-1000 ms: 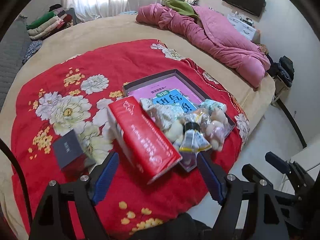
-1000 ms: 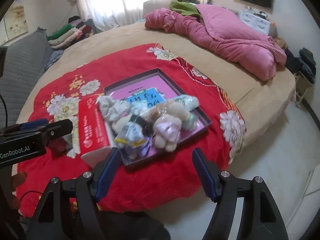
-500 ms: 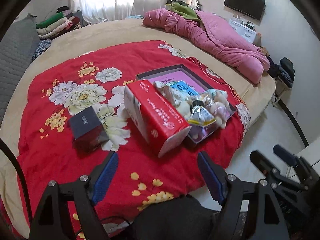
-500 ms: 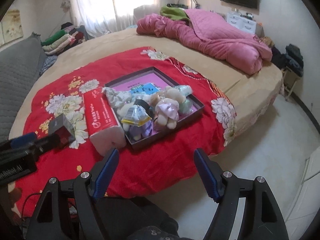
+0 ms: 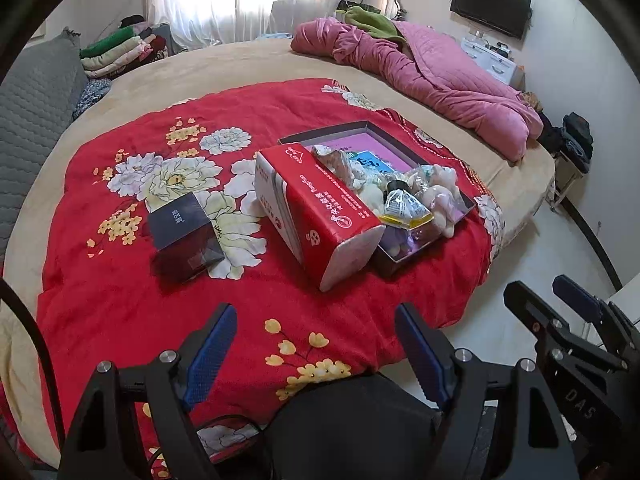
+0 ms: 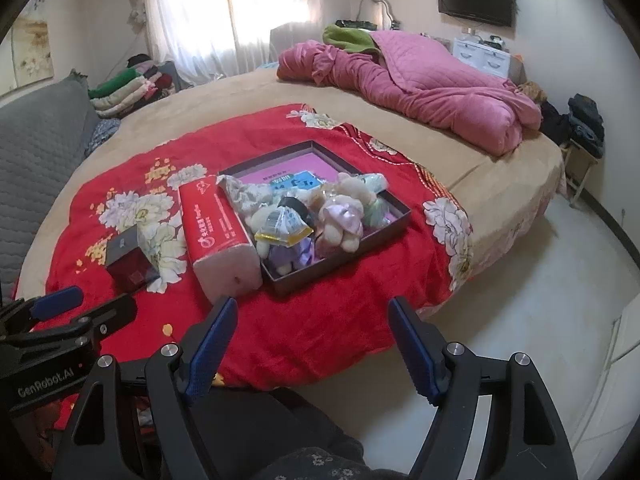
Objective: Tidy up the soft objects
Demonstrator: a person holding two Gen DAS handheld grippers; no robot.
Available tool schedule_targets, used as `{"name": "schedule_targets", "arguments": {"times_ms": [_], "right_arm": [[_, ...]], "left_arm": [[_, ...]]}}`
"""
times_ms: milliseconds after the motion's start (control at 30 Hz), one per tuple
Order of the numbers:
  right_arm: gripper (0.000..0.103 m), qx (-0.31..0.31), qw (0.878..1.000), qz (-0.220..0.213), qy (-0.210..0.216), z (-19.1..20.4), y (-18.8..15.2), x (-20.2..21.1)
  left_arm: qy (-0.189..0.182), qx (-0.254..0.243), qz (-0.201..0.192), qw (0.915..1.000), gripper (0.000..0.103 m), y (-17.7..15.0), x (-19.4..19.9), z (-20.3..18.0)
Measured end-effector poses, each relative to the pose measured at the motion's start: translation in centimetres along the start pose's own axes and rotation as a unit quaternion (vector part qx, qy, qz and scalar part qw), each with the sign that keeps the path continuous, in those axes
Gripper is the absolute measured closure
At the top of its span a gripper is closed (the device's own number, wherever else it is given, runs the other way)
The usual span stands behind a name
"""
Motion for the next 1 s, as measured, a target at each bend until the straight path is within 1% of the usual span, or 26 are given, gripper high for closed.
{"name": "schedule_targets", "arguments": {"times_ms": [233, 1000], "right_arm": [[0.025, -0.006, 1.0, 0.003, 0.0, -0.32, -0.1, -0.09], [0.025, -0.005, 1.0, 0.006, 0.0, -0.19, -0.32, -0.05]], "left_arm": [[0.01, -0.002, 0.003, 0.9999, 0.023, -0.39, 0.13, -0.08], [0.014, 0.003, 0.01, 0.9999, 0.023, -0.78, 0.15, 0.11]]}}
Point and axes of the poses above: each gripper's, at about its wrist camera, not at the fingertips, and x roughly against the way its jaws point, z to its left, y to its top, the point moved 6 cm from there along -x, roughly the way its jaws point, and after that the axes turned 7 degrees about -x, right-handed, at the moved point
